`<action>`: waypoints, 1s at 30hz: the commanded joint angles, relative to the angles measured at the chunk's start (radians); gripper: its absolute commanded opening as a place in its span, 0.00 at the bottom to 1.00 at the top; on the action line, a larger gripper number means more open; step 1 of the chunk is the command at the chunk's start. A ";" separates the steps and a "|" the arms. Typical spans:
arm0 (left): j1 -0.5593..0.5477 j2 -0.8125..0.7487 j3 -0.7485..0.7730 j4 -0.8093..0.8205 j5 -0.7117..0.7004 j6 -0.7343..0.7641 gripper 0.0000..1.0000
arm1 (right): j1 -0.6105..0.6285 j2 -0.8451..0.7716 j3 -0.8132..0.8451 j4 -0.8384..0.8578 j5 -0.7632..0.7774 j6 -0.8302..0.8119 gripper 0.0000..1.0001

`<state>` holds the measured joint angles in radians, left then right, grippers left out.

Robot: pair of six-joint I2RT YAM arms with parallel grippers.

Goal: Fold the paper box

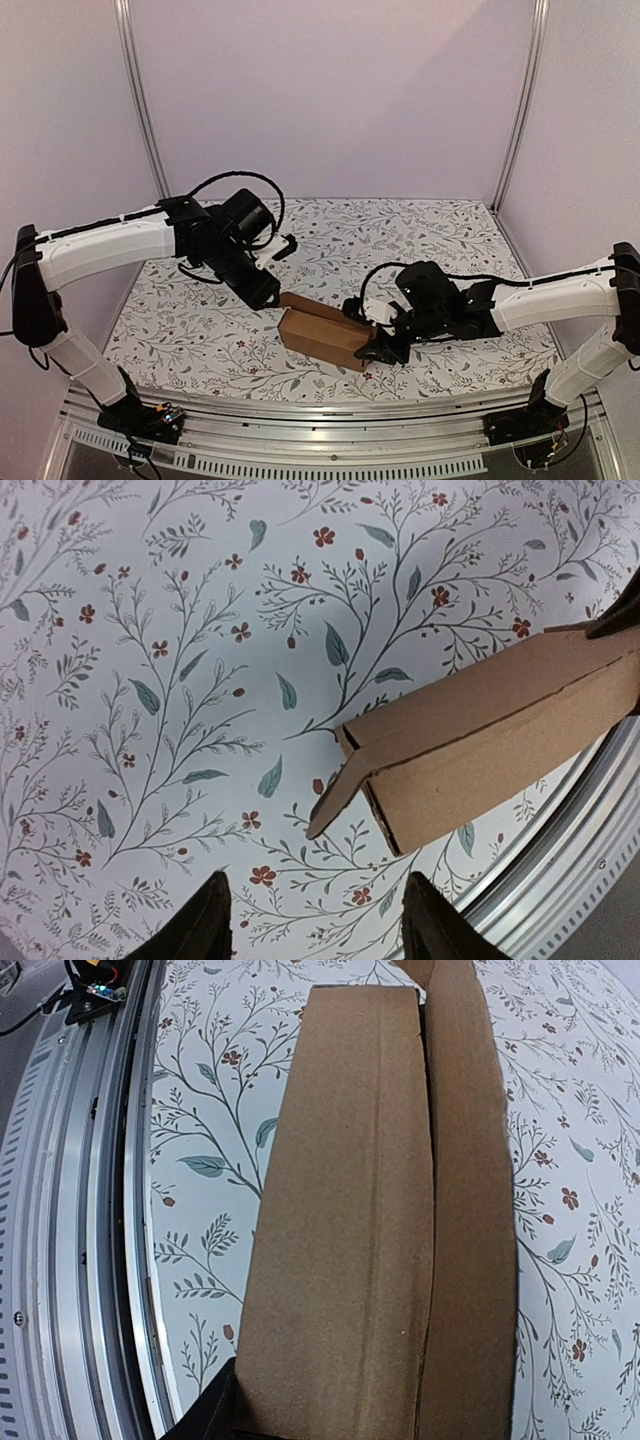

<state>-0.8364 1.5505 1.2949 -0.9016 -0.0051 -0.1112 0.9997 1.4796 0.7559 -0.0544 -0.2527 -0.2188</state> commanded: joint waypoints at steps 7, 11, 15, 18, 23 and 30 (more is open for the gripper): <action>0.017 0.087 0.041 0.034 0.068 0.152 0.46 | 0.003 -0.044 -0.019 -0.059 0.026 0.004 0.17; 0.017 0.108 0.059 0.049 0.053 0.155 0.39 | 0.004 -0.044 -0.021 -0.058 0.027 0.008 0.16; 0.017 0.129 0.081 0.057 0.063 0.166 0.34 | 0.006 -0.044 -0.021 -0.059 0.029 0.009 0.16; 0.017 0.146 0.094 0.054 0.074 0.172 0.31 | 0.008 -0.044 -0.021 -0.059 0.029 0.009 0.16; 0.017 0.163 0.099 0.049 0.074 0.184 0.26 | 0.007 -0.044 -0.020 -0.059 0.028 0.007 0.16; 0.018 0.191 0.104 0.032 0.067 0.194 0.15 | 0.008 -0.039 -0.017 -0.058 0.027 0.007 0.17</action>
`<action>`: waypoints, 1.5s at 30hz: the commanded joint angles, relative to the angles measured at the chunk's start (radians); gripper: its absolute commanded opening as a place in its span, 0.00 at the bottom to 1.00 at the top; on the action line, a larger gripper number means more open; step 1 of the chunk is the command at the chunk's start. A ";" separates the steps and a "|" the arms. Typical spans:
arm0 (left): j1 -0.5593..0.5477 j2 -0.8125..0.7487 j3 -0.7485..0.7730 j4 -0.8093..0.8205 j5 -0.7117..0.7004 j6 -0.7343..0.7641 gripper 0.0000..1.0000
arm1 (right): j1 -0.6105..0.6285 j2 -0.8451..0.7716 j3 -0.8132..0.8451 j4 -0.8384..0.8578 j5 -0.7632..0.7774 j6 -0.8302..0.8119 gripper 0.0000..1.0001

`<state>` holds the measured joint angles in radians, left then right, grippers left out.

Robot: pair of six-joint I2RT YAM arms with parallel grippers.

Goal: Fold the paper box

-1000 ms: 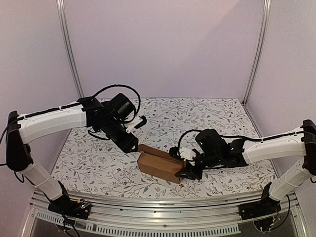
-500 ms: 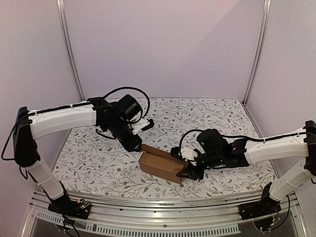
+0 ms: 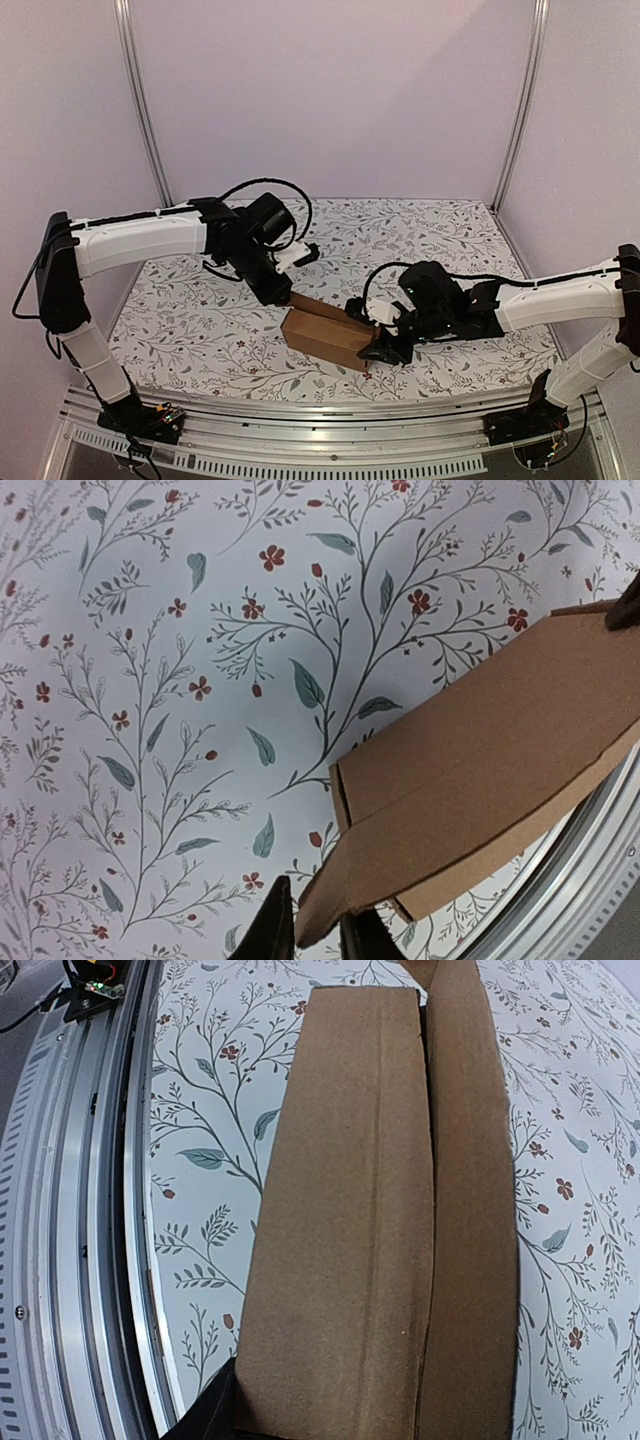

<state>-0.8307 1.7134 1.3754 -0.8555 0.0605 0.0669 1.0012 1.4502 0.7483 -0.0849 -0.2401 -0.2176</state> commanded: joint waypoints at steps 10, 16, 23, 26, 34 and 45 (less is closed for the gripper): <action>0.012 0.036 0.045 -0.039 -0.004 -0.006 0.00 | 0.006 0.005 -0.002 -0.024 0.016 0.006 0.17; 0.012 0.040 0.057 -0.067 0.017 -0.124 0.00 | 0.008 0.021 0.002 -0.010 0.021 0.006 0.17; -0.001 0.031 0.010 -0.058 0.054 -0.307 0.00 | 0.009 0.034 0.002 0.003 0.031 0.014 0.17; -0.005 0.023 -0.010 -0.054 0.053 -0.369 0.00 | 0.008 0.043 0.005 0.009 0.036 0.018 0.17; -0.014 -0.021 -0.065 -0.050 0.029 -0.477 0.00 | 0.008 0.079 0.026 0.011 0.040 0.026 0.17; -0.027 -0.037 -0.096 -0.054 0.042 -0.583 0.00 | 0.008 0.107 0.045 0.010 0.048 0.032 0.17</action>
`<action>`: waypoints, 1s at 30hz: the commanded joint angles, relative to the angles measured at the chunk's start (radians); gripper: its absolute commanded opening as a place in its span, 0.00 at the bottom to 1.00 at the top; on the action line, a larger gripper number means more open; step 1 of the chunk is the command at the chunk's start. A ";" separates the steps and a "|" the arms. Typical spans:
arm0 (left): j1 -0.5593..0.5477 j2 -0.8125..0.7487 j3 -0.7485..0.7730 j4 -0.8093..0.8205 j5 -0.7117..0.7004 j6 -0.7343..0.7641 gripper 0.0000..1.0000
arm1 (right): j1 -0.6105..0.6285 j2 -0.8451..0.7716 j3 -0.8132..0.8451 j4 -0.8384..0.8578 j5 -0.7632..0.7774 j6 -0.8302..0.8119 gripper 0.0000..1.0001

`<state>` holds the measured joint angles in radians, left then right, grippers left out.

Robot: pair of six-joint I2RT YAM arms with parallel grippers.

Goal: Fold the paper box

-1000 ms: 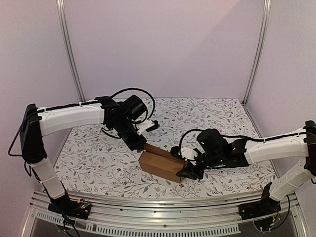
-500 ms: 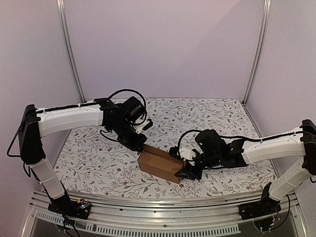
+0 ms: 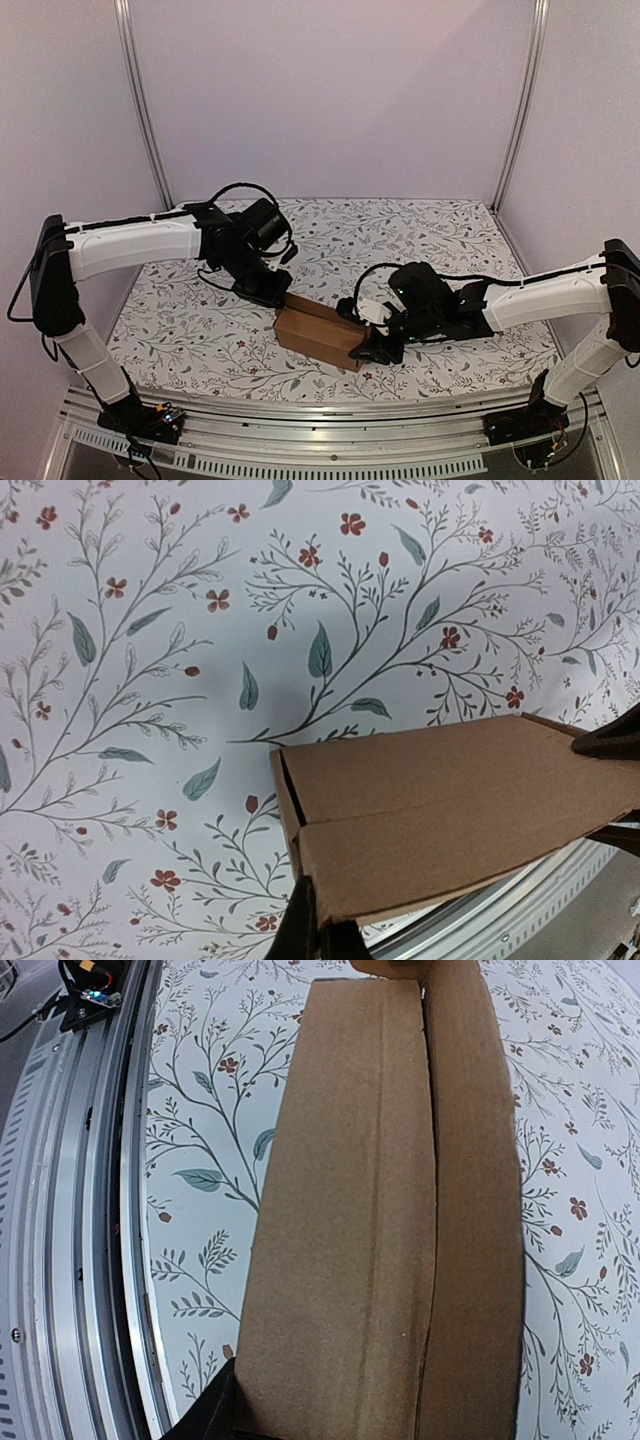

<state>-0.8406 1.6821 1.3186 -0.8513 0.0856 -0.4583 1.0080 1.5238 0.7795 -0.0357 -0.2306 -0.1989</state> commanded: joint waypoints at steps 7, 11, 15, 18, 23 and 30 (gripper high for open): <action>-0.037 -0.031 -0.092 -0.054 -0.032 -0.065 0.00 | 0.001 0.033 0.012 -0.040 0.039 0.016 0.17; -0.050 -0.044 -0.131 -0.043 -0.067 -0.060 0.00 | 0.002 0.034 0.013 -0.041 0.038 0.016 0.17; -0.054 -0.053 -0.145 -0.031 -0.065 -0.073 0.00 | 0.002 0.037 0.012 -0.041 0.036 0.019 0.17; -0.061 -0.058 -0.154 -0.023 -0.069 -0.086 0.00 | 0.002 0.034 0.011 -0.040 0.037 0.021 0.17; -0.072 -0.072 -0.185 -0.010 -0.079 -0.105 0.00 | 0.004 0.030 0.009 -0.041 0.037 0.024 0.17; -0.095 -0.096 -0.247 0.023 -0.076 -0.158 0.00 | 0.003 0.031 0.007 -0.042 0.044 0.030 0.17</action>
<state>-0.9001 1.5673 1.1461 -0.7090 -0.0208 -0.5667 1.0119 1.5295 0.7853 -0.0349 -0.2359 -0.1978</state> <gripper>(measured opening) 0.009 0.471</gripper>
